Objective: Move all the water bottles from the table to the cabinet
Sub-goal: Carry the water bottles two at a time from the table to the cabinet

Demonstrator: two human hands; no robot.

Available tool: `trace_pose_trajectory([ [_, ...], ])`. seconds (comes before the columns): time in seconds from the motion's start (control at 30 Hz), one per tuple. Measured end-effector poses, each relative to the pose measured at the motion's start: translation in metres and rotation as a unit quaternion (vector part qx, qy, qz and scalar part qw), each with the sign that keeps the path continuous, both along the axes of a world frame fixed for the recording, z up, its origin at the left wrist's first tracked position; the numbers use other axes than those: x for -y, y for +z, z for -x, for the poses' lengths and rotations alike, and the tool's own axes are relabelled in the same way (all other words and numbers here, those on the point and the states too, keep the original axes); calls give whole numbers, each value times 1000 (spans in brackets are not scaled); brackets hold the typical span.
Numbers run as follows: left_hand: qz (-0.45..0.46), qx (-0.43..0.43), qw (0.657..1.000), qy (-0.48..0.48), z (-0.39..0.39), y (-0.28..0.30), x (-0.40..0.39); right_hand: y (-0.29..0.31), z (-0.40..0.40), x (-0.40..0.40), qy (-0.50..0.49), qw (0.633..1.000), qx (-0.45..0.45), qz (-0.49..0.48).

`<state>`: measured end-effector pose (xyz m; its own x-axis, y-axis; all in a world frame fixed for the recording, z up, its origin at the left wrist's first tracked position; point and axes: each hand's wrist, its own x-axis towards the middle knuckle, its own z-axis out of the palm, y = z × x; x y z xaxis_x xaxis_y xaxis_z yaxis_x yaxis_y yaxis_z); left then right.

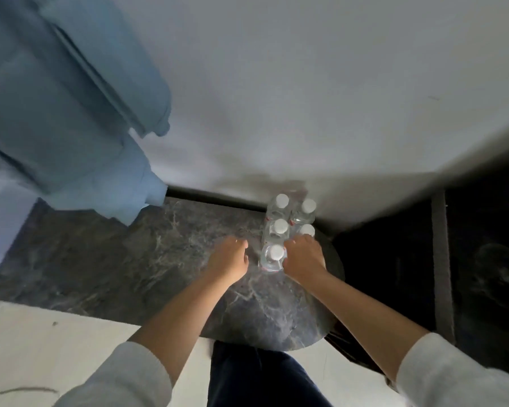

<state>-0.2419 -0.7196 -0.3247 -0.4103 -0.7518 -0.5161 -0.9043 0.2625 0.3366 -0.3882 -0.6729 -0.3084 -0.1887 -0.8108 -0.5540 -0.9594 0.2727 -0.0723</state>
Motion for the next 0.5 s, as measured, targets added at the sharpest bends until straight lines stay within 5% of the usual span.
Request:
trace_pose_trajectory([
  [0.27, 123, 45, 983, 129, -125, 68, -45, 40, -110, 19, 201, 974, 29, 96],
  [0.5, 163, 117, 934, 295, -278, 120, -123, 85, -273, -3, 379, 911, 75, 145],
])
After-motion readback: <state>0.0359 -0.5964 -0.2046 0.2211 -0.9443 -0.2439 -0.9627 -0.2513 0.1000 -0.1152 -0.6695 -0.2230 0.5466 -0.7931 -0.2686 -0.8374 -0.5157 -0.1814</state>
